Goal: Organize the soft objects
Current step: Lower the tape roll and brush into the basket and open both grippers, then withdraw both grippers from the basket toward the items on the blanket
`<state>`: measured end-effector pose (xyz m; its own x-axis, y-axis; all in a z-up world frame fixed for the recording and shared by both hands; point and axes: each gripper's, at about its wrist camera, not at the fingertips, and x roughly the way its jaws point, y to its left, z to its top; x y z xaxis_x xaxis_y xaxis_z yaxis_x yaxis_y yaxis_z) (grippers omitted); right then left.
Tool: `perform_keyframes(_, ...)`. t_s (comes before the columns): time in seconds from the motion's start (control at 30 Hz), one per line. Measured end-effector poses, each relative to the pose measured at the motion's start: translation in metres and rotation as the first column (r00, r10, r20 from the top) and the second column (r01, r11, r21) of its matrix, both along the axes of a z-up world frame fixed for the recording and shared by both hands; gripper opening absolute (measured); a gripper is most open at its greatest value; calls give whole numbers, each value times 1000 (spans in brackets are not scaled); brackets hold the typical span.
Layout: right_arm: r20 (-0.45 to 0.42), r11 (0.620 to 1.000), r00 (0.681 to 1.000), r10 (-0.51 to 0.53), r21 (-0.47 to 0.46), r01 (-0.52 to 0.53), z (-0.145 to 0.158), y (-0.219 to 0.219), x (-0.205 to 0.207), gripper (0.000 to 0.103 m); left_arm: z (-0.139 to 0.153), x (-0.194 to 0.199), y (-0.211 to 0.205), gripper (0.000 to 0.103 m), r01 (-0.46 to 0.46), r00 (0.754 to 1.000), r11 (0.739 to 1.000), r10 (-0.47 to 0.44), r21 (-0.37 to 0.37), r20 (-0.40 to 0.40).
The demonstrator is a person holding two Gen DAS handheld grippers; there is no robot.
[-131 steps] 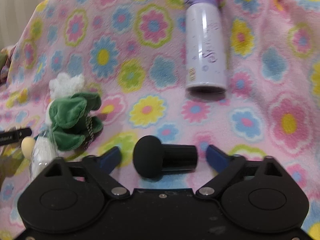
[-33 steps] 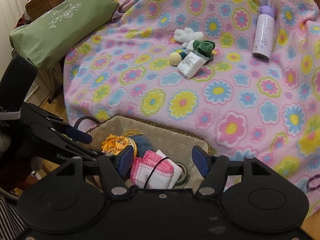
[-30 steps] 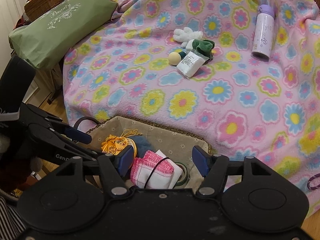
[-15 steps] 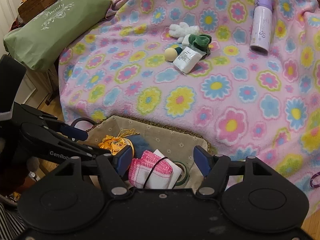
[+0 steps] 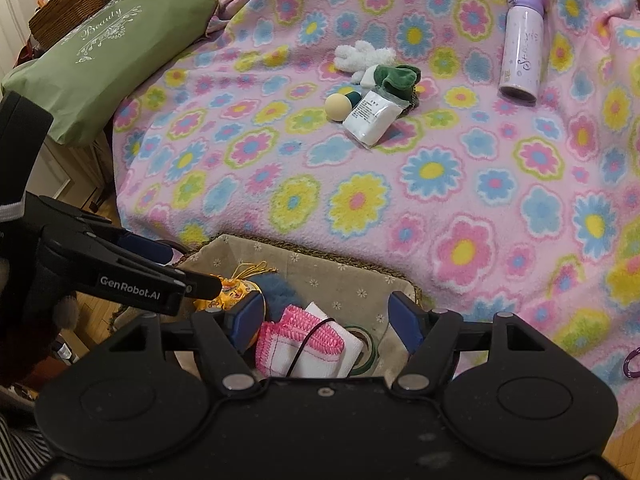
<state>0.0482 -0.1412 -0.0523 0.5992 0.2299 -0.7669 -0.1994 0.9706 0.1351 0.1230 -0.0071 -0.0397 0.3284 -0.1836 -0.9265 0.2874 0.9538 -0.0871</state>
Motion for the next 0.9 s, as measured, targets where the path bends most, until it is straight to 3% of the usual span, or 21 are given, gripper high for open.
perform_keyframes(0.33,30,1000,999,-15,-2,15,3,-2,11,71,8,11,1,64,-7,999,1000,7,1,37)
perform_keyframes(0.53,98,999,995,-36,-23,38,12,-6,27,72,18,31,5,65,-28,993,1000,26,11,117)
perform_keyframes(0.73,186,996,980,-67,-54,78,19,-10,60,74,26,64,10,67,-73,975,997,72,-5,208)
perform_keyframes(0.9,220,992,971,-89,-63,105,16,-13,92,75,25,98,10,73,-129,943,991,131,-27,306)
